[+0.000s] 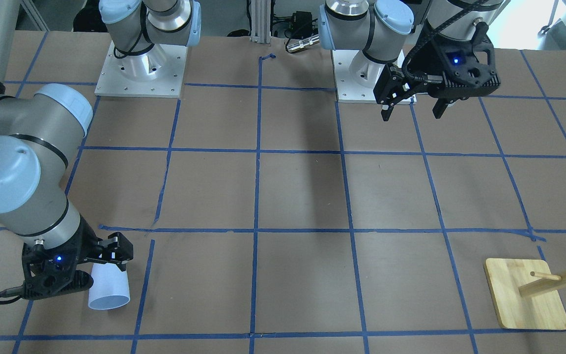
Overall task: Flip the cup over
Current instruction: 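Lower the right gripper and grasp the white cup at its open rim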
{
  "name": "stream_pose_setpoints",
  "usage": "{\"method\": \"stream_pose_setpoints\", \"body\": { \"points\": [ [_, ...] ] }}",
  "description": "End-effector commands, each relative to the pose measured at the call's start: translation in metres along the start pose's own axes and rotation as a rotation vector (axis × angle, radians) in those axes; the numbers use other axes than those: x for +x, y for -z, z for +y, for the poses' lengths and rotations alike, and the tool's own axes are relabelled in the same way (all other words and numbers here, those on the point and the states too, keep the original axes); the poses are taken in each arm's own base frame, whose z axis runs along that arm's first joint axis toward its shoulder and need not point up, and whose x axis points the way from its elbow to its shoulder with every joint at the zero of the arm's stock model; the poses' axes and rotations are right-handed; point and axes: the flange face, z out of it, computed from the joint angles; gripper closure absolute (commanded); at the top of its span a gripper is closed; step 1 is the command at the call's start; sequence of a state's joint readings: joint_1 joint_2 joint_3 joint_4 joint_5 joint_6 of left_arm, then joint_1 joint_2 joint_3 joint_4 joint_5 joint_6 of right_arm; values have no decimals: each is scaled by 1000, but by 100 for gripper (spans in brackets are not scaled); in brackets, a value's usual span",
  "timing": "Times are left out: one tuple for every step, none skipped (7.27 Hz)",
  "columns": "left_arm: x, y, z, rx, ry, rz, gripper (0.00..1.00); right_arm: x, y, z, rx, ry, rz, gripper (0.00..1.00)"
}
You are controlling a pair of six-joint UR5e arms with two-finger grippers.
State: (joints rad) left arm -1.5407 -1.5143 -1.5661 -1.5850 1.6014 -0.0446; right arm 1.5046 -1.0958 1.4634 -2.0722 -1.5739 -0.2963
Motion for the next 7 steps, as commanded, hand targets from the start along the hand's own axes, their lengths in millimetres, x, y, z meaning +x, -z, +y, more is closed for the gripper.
{"method": "stream_pose_setpoints", "body": {
  "points": [
    [0,0,0,0,-1,3,0,5,-38,-9,4,17,6,0],
    [0,0,0,0,0,2,0,21,-62,-7,-31,22,10,0],
    [0,0,0,1,-3,-1,0,36,-80,-5,-56,0,3,0],
    [1,0,1,-1,-4,-1,0,36,-97,-4,-79,-4,-8,0],
    [1,0,1,-1,-3,-1,0,35,-114,-3,-102,-17,-21,0],
    [1,0,1,-1,-3,-1,0,34,-124,-3,-112,-19,-29,0],
    [1,1,1,1,-3,-3,0,34,-132,-3,-121,-19,-32,0]
  ]
}}
